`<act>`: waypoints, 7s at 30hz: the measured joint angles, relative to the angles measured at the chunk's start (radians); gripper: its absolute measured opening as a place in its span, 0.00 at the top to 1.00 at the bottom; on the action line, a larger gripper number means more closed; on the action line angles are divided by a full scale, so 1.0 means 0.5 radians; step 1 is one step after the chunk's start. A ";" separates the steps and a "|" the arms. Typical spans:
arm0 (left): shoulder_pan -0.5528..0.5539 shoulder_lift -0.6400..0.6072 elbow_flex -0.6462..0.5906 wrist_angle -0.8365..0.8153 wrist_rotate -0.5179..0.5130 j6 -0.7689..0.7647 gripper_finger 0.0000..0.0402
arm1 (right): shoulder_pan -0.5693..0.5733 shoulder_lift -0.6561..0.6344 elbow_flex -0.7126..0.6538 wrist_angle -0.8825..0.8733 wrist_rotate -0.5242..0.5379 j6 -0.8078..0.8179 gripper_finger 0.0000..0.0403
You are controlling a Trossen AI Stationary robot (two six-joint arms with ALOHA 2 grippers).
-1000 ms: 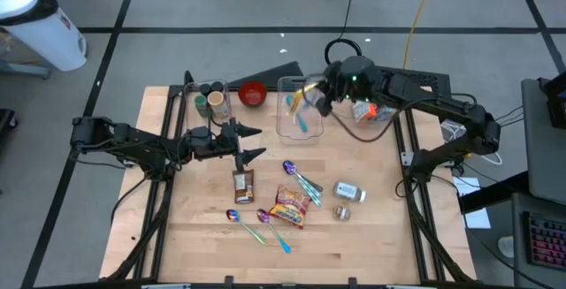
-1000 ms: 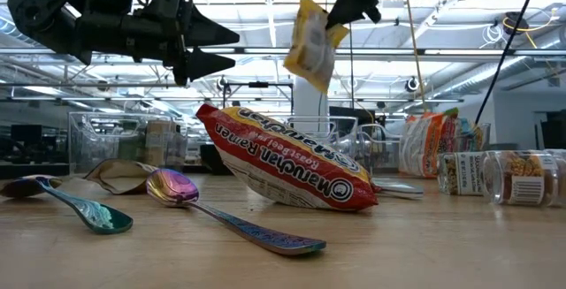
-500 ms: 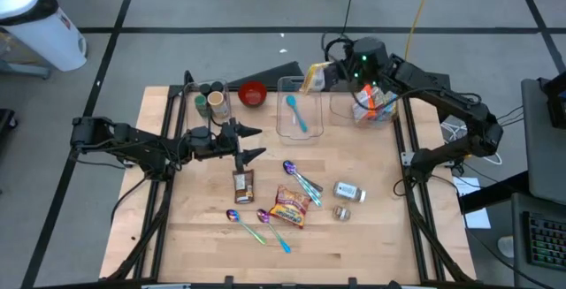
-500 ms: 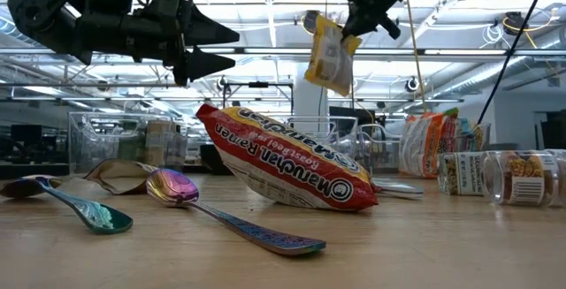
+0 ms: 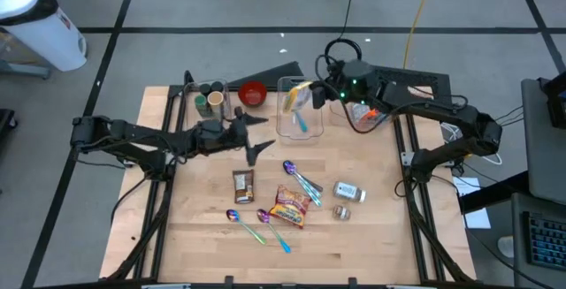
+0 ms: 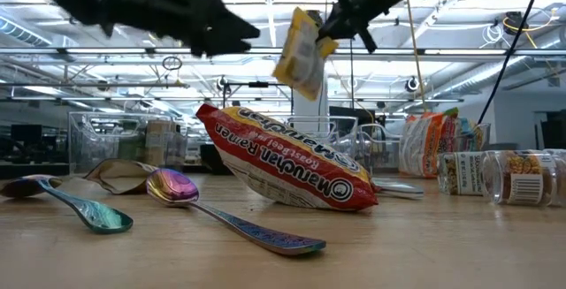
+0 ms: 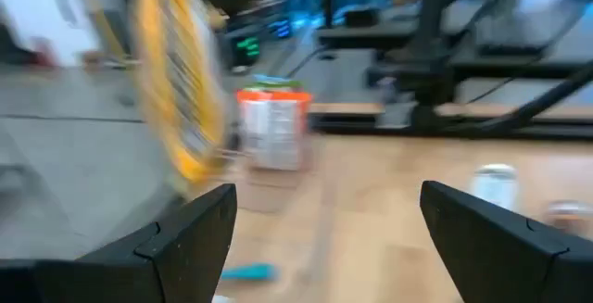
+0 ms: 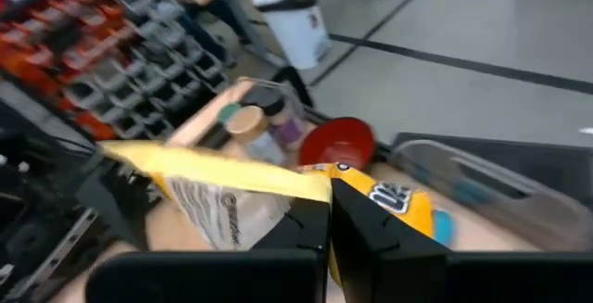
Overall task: Pick & Place Food Item
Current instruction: Put the yellow noodle pack into the right transparent bin
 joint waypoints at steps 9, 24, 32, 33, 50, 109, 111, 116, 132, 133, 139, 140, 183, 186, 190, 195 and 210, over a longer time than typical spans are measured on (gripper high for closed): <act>0.001 0.103 0.527 -0.412 -0.230 0.421 0.13 | 0.113 0.001 -0.289 0.444 -0.151 0.083 1.00; 0.071 0.546 0.962 -0.520 -0.399 0.290 0.14 | 0.173 0.001 -0.312 0.558 -0.155 -0.049 1.00; 0.082 0.530 0.971 -0.539 -0.401 0.256 0.34 | 0.170 0.001 -0.312 0.553 -0.153 -0.096 1.00; 0.082 0.530 0.971 -0.540 -0.401 0.256 0.37 | 0.165 0.001 -0.312 0.550 -0.151 -0.100 1.00; 0.081 0.530 0.971 -0.543 -0.537 0.250 0.63 | 0.163 0.001 -0.312 0.544 -0.145 -0.190 1.00; 0.268 0.372 0.970 -0.896 0.551 0.362 1.00 | 0.285 -0.203 -0.309 0.158 -0.204 -1.131 0.42; 0.267 0.372 0.970 -0.911 0.581 0.362 1.00 | 0.293 -0.193 -0.309 0.154 -0.205 -1.147 0.43; 0.269 0.372 0.970 -0.942 0.587 0.361 1.00 | 0.327 -0.195 -0.309 0.157 -0.207 -1.202 0.45; 0.278 0.372 0.970 -0.981 0.823 0.422 1.00 | 0.363 -0.194 -0.309 0.123 -0.416 -1.179 0.51; 0.278 0.372 0.970 -0.981 0.822 0.429 1.00 | 0.372 -0.194 -0.309 0.122 -0.416 -1.179 0.51; 0.278 0.372 0.970 -0.953 0.847 0.459 1.00 | 0.410 -0.194 -0.309 0.119 -0.417 -1.178 0.51; 0.278 0.372 0.970 -0.943 0.862 0.461 0.99 | 0.416 -0.194 -0.309 0.113 -0.417 -1.178 0.51; 0.278 0.373 0.971 -0.903 0.721 0.375 0.82 | 0.415 -0.194 -0.311 0.163 -0.338 -0.954 1.00; 0.278 0.373 0.971 -0.900 0.716 0.414 0.75 | 0.417 -0.194 -0.311 0.160 -0.213 -0.953 1.00; 0.278 0.343 0.971 -0.907 0.719 0.447 0.64 | 0.417 -0.194 -0.311 0.160 -0.192 -0.952 1.00; 0.277 0.236 0.971 -0.925 0.637 0.454 0.53 | 0.415 -0.194 -0.311 0.166 -0.188 -0.908 1.00; 0.278 -0.316 0.971 -1.653 -0.239 0.183 0.44 | 0.400 -0.194 -0.311 0.207 0.569 -0.733 1.00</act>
